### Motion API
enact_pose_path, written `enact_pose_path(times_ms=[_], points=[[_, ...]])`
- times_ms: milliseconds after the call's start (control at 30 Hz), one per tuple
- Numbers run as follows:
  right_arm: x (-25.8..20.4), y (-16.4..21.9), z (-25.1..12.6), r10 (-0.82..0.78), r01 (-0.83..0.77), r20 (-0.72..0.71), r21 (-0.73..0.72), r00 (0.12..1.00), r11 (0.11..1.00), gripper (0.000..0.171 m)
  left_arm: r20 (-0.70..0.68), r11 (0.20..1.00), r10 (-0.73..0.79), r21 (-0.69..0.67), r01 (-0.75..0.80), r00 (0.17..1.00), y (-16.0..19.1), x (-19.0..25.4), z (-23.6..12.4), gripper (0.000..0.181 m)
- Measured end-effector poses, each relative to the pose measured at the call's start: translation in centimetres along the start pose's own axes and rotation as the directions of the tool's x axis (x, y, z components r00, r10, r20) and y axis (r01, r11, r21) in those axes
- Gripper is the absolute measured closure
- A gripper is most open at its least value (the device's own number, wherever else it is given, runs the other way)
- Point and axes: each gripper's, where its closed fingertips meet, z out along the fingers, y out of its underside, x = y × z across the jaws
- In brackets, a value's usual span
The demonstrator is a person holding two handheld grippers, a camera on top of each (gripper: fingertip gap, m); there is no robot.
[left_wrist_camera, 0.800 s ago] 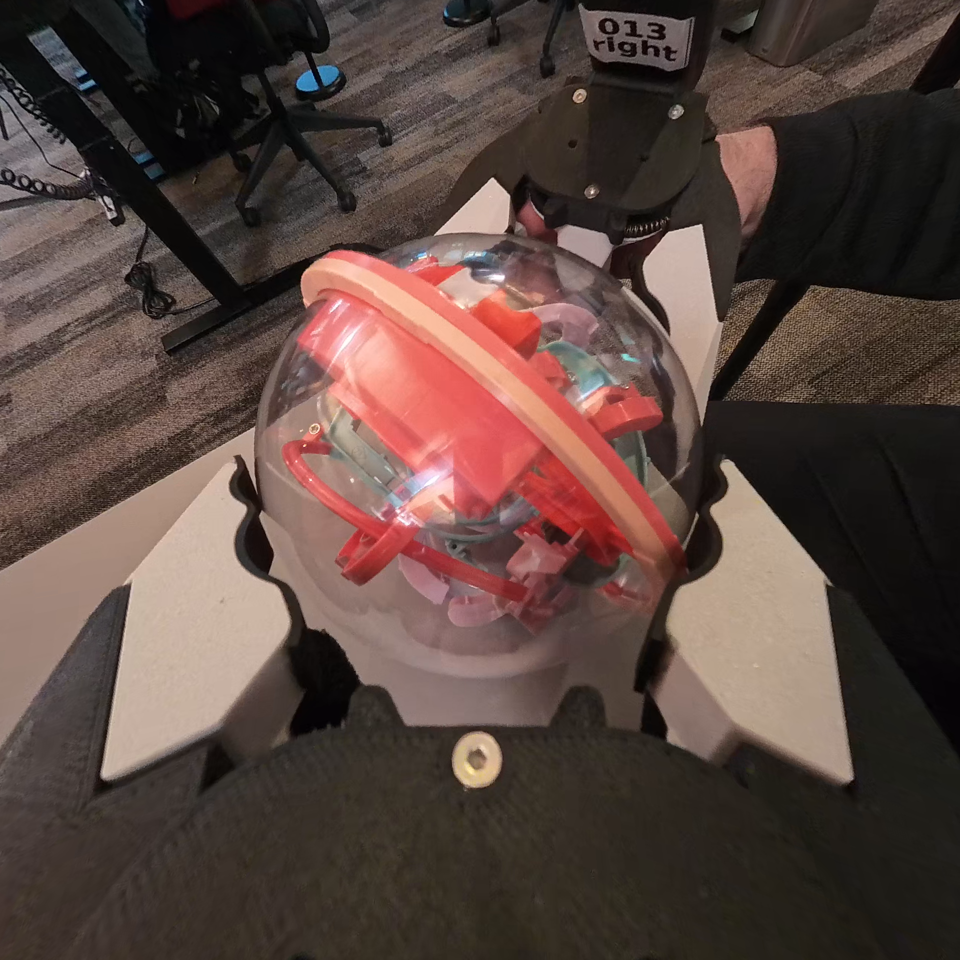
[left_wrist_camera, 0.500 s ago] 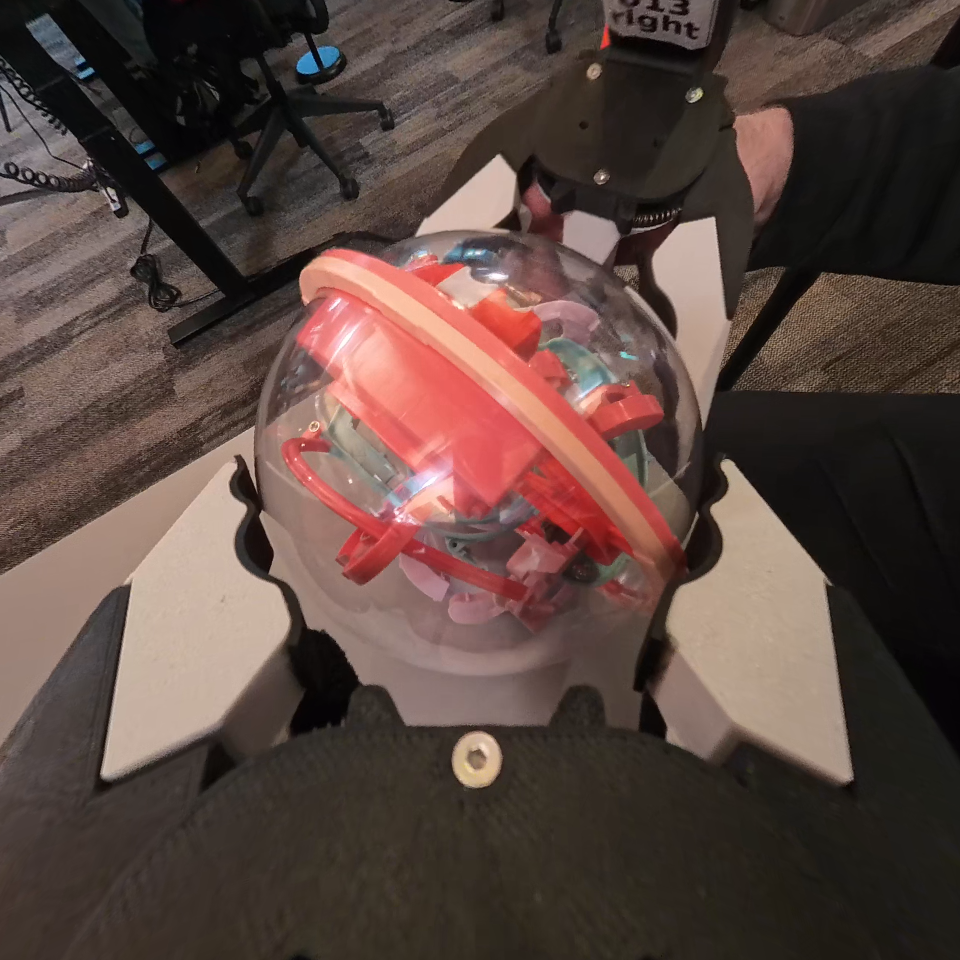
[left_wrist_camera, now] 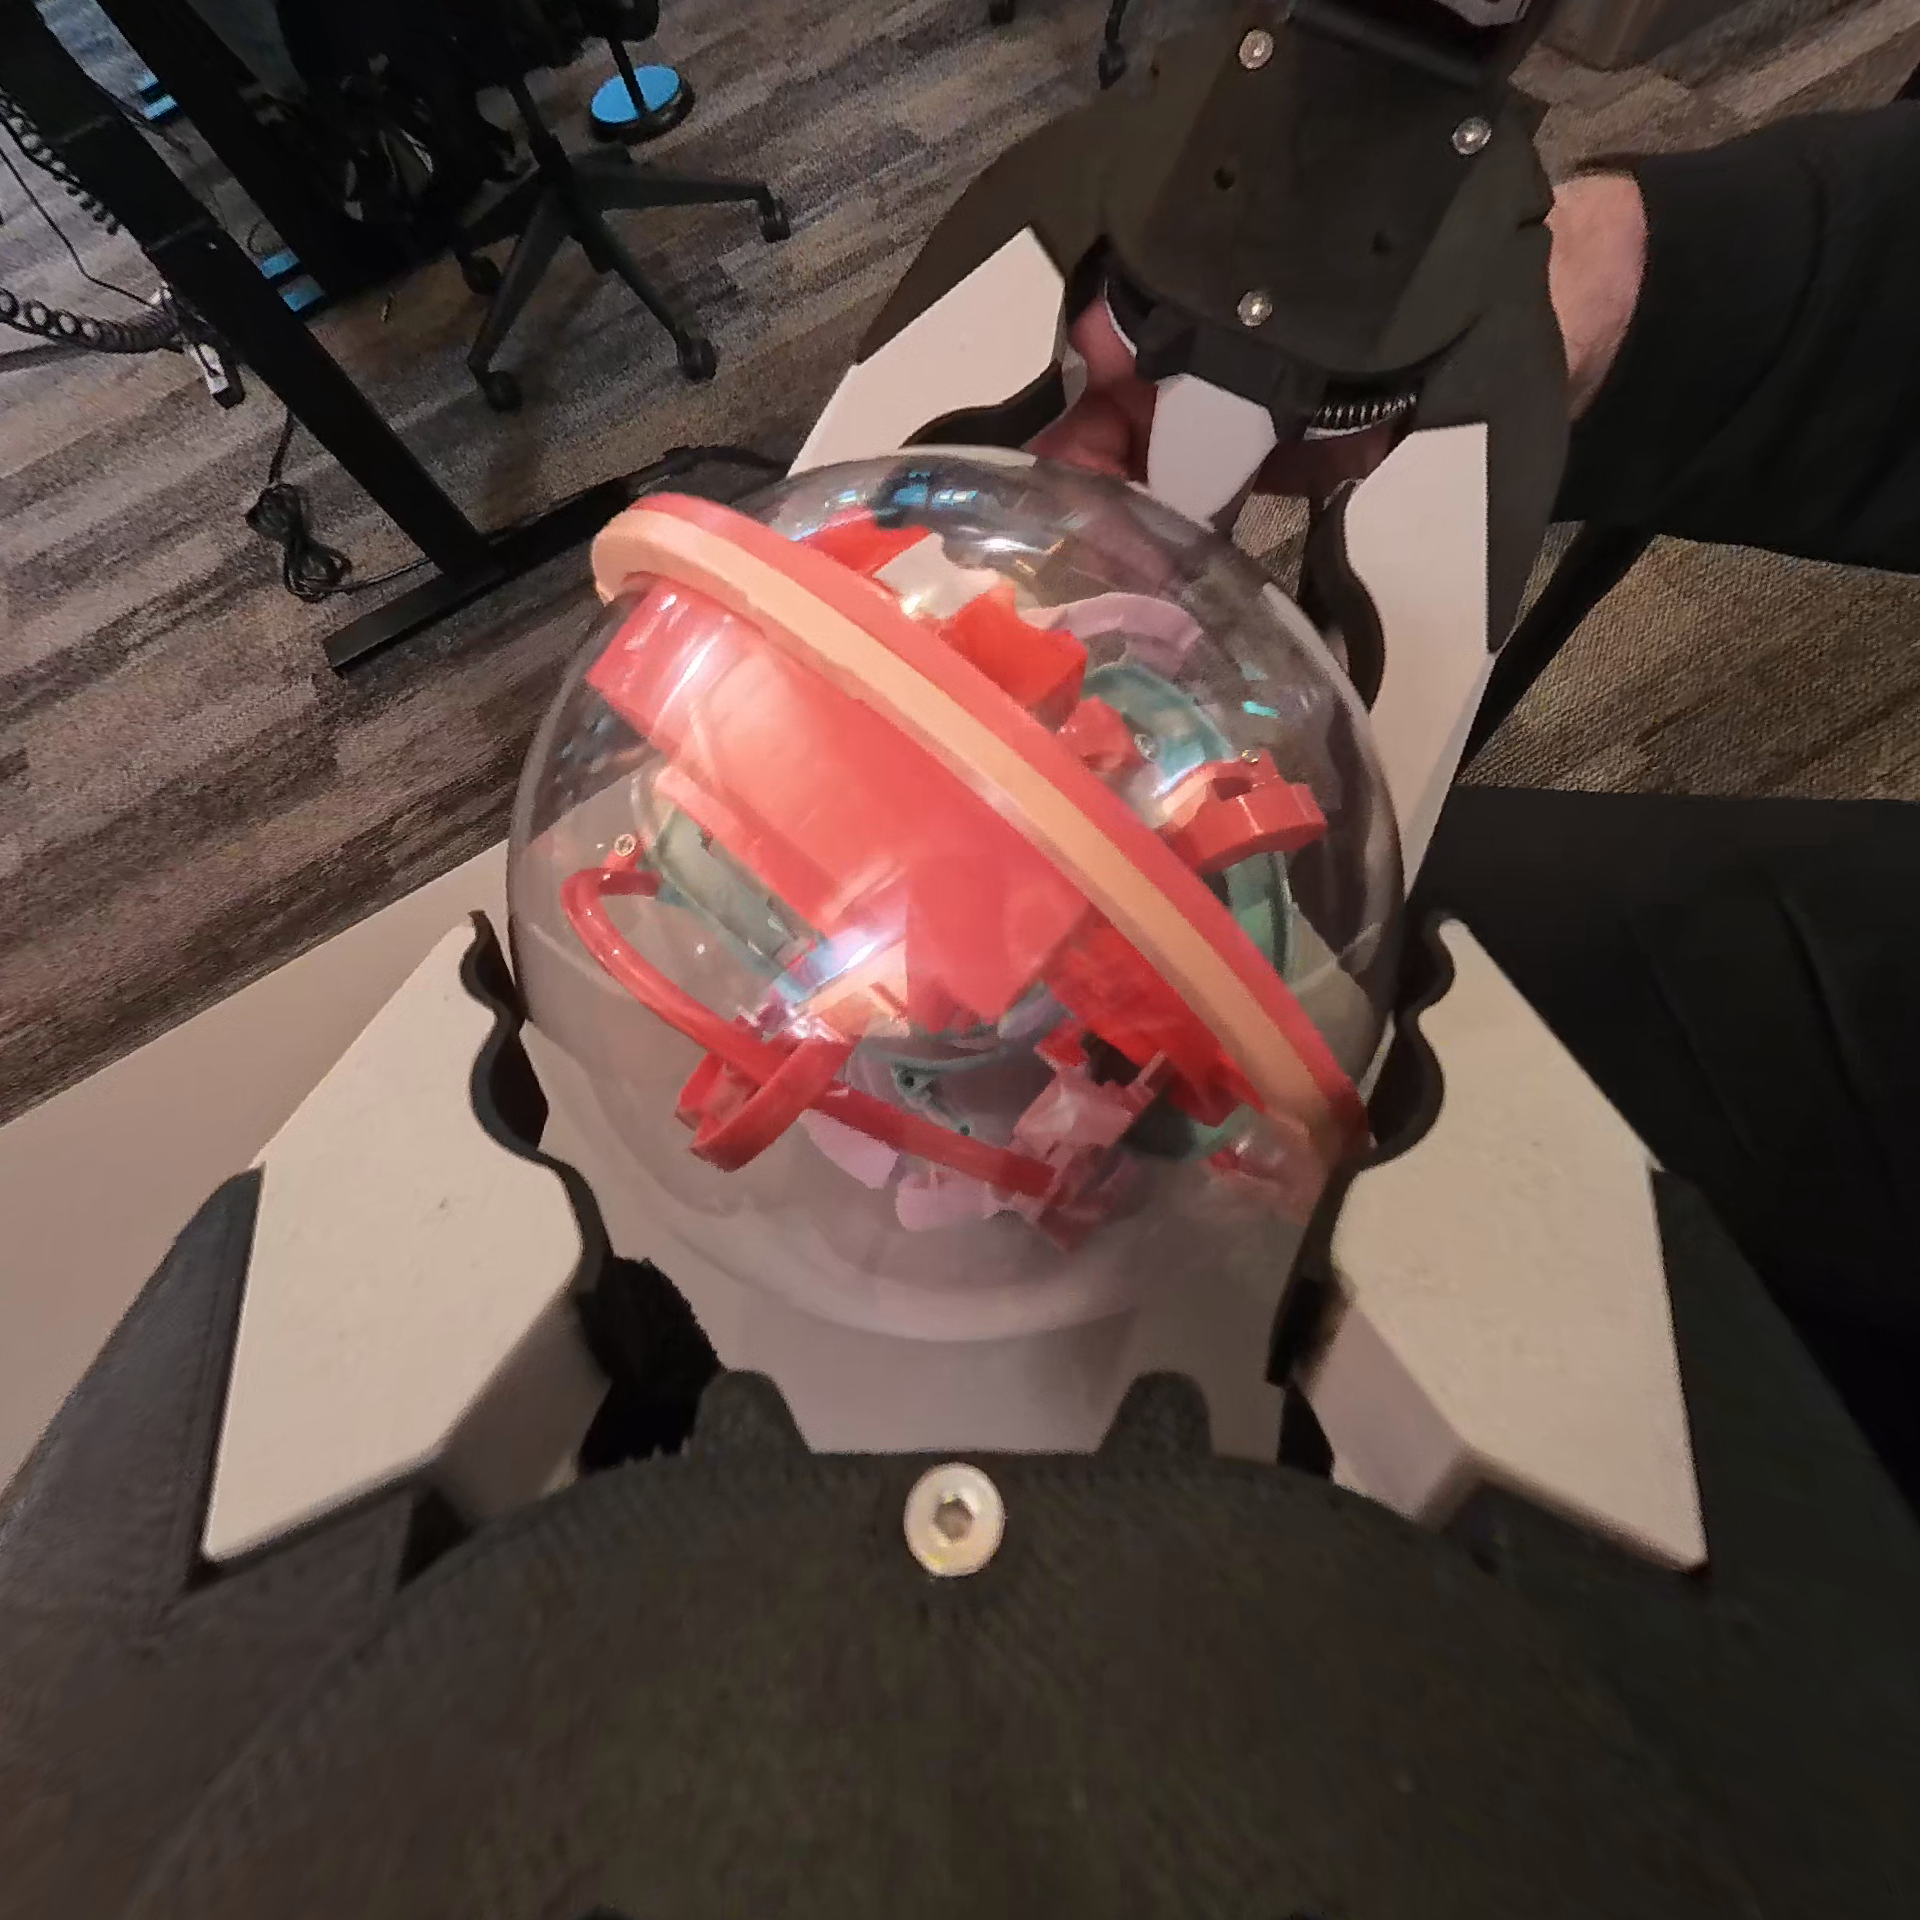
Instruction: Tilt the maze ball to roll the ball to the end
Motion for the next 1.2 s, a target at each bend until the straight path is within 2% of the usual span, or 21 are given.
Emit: enact_pose_path(times_ms=[367,567,833,1200], points=[[0.0,0.1,-0.1,0.019,-0.019,0.019,0.021,1.000,1.000,0.020,-0.220,0.961,-0.126,0.216,0.175,0.967,-1.5,0.4,-2.2,0.024],[-0.2,0.5,0.2,0.024,-0.024,0.027,0.015,0.999,1.000,0.029,-0.290,0.951,-0.175,0.198,0.237,0.941,0.7,0.0,-3.3,0.025],[-0.2,0.6,0.6,0.050,-0.051,0.036,0.020,0.998,0.999,0.025,-0.235,0.958,-0.179,0.178,0.224,0.955,1.2,-0.5,-2.1,0.029],[-0.2,1.2,0.0,0.060,-0.061,0.045,0.035,0.997,0.998,0.025,-0.177,0.979,-0.118,0.144,0.145,0.977,0.6,0.2,-1.4,0.024]])
